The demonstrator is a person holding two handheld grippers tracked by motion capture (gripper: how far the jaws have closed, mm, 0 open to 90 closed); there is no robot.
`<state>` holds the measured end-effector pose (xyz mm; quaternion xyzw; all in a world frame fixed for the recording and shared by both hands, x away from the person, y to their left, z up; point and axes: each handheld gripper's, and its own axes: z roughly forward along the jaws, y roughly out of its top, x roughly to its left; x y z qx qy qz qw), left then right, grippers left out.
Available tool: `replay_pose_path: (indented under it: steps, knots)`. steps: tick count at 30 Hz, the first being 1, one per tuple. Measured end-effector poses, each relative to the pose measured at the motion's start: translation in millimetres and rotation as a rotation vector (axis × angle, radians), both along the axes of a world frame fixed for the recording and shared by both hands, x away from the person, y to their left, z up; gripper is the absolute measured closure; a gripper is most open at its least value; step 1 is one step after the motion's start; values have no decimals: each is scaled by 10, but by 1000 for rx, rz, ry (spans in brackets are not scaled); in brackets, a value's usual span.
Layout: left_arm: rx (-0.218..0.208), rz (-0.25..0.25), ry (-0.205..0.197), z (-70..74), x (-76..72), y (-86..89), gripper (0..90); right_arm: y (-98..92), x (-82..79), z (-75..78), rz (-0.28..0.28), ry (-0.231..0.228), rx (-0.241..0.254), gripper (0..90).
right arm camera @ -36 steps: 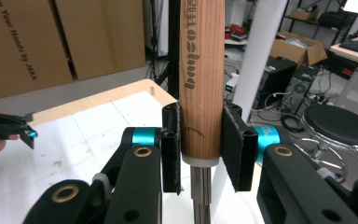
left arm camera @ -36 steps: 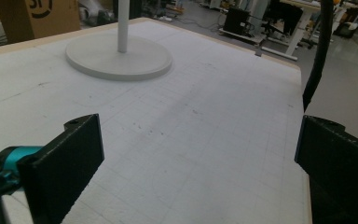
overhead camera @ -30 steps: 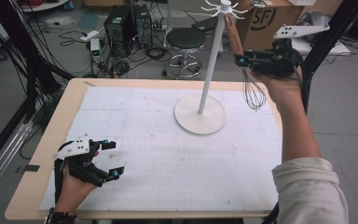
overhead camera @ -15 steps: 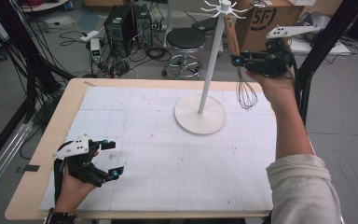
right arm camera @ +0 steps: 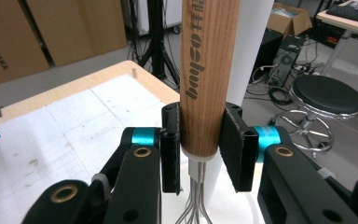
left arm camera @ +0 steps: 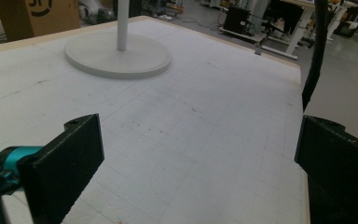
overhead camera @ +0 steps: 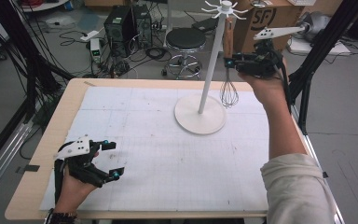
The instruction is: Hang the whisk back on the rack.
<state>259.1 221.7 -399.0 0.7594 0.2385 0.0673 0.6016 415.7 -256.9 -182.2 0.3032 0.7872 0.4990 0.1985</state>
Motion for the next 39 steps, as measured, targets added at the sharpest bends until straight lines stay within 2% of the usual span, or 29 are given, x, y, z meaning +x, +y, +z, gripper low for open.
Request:
replay_pose_path:
  steps: [7,8,10,11,12,14,22,25,28,31,32,33,36,39]
  knots:
    - [8,-1,0,-3,0,-20,17,44,-5,0,-17,11,-27,692]
    - [8,-1,2,-5,-1,-21,17,63,-2,-13,-19,18,-43,670]
    - [8,-3,4,-8,-2,-22,17,87,0,-39,-32,23,-85,568]
    - [9,-5,4,-8,0,-22,17,83,-12,-59,-37,19,-57,520]
    - [9,-4,4,-7,1,-21,17,83,-12,-59,-37,19,-57,520]
    - [8,-4,5,-9,4,-21,17,56,-26,-61,-41,6,-26,464]
    - [17,-8,10,-23,8,-37,17,-70,-118,-82,-51,-33,14,378]
    - [15,-8,12,-22,6,-46,17,-102,-164,-121,-51,-32,11,364]
    - [18,-7,12,-23,4,-51,17,-137,-195,-158,-62,-40,-13,323]
    - [19,-5,12,-26,-3,-49,17,-171,-257,-190,-59,-23,-6,268]
    - [21,-6,11,-27,0,-48,17,-184,-274,-204,-48,-38,-15,259]
    - [22,-6,10,-28,2,-47,17,-187,-308,-213,-48,-23,-12,251]
    - [19,-4,13,-29,6,-49,17,-215,-379,-258,-28,-21,-14,220]
    - [23,-5,12,-27,4,-47,17,-264,-439,-316,18,-9,-9,180]
